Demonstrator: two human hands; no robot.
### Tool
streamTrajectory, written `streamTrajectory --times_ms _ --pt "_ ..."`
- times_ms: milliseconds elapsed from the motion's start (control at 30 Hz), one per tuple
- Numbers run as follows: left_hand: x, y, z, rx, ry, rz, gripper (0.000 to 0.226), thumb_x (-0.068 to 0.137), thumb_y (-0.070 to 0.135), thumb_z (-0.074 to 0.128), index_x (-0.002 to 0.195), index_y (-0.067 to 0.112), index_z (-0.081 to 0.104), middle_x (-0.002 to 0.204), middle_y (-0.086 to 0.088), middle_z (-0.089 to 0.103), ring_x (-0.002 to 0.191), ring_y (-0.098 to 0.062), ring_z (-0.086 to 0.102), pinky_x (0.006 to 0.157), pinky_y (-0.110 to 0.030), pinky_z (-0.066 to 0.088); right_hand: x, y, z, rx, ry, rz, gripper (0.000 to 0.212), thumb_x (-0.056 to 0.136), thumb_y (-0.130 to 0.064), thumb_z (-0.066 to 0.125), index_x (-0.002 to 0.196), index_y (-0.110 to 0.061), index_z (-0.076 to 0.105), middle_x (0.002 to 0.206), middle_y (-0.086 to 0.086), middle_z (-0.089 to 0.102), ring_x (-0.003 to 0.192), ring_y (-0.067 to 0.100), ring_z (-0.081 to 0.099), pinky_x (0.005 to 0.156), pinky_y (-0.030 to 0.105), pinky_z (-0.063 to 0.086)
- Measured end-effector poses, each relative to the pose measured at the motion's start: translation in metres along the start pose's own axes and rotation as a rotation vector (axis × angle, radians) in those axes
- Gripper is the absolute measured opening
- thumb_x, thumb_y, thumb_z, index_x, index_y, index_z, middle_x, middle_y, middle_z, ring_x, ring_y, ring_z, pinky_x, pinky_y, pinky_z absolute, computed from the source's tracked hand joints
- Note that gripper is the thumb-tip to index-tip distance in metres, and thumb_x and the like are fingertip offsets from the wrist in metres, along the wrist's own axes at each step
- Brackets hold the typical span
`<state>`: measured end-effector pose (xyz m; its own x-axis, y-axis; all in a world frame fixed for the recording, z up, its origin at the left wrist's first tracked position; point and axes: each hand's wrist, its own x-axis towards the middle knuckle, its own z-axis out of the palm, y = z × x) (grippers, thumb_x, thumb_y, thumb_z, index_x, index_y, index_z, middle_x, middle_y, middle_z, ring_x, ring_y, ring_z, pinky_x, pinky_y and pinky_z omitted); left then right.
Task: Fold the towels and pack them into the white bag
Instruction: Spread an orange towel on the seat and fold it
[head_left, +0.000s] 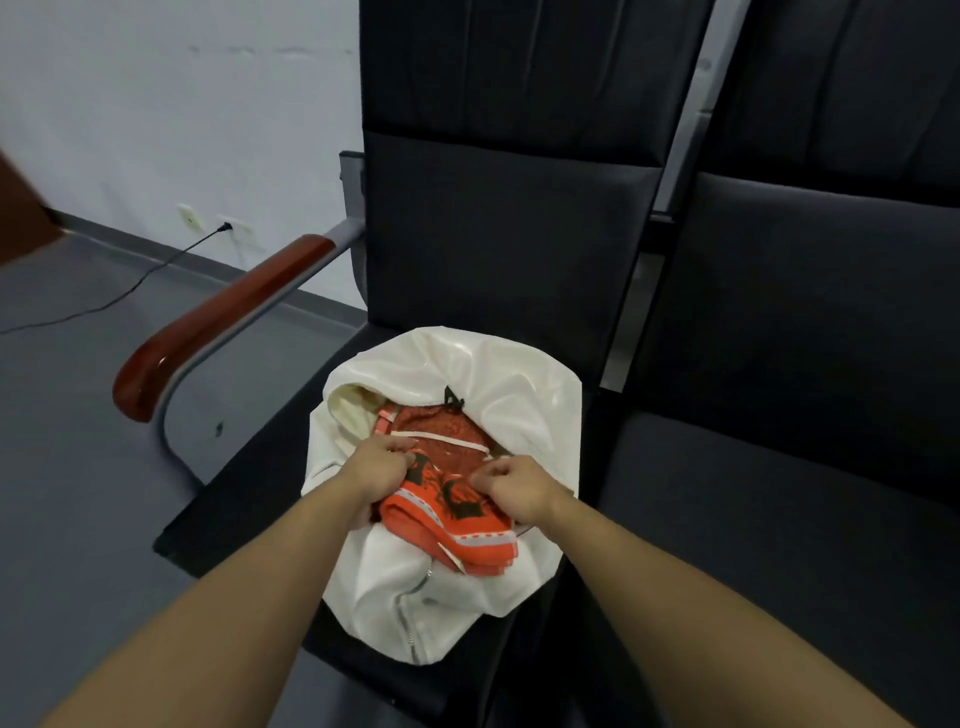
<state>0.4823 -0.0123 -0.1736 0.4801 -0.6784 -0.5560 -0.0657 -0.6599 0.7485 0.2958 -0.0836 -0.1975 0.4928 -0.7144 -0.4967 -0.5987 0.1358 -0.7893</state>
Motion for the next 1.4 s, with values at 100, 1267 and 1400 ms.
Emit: streamTrajectory --times_ms 100,1267,1400 --pt "0.015 -0.003 0.006 0.071 -0.001 0.026 0.031 0.101 0.007 0.054 0.13 0.013 0.065 0.115 -0.018 0.07 0.099 -0.036 0.071 0.091 -0.049 0.059 0.008 0.002 0.004 -0.415 -0.063 -0.075 0.032 0.096 -0.041 0.06 0.112 -0.017 0.074 0.109 0.005 0.074 0.1 0.023 0.068 0.094 0.035 0.053" --pt "-0.06 0.005 -0.04 0.717 -0.055 0.161 0.088 0.09 0.084 0.019 0.16 0.03 0.028 0.159 -0.005 0.042 0.145 -0.027 0.04 0.12 -0.041 0.027 -0.057 -0.012 -0.006 -0.337 0.367 -0.253 0.067 0.09 -0.074 0.047 0.146 -0.039 0.048 0.144 -0.005 0.042 0.127 0.024 0.053 0.104 0.041 0.046" --pt "-0.069 0.009 -0.035 0.71 -0.087 0.203 0.078 0.094 0.079 0.021 0.155 0.033 0.038 0.155 -0.004 0.047 0.141 -0.026 0.044 0.119 -0.041 0.03 -0.068 -0.014 0.016 -0.685 -0.21 -0.055 0.127 0.06 -0.101 -0.001 0.137 -0.018 0.057 0.137 0.014 0.056 0.124 0.031 0.054 0.108 0.046 0.04"
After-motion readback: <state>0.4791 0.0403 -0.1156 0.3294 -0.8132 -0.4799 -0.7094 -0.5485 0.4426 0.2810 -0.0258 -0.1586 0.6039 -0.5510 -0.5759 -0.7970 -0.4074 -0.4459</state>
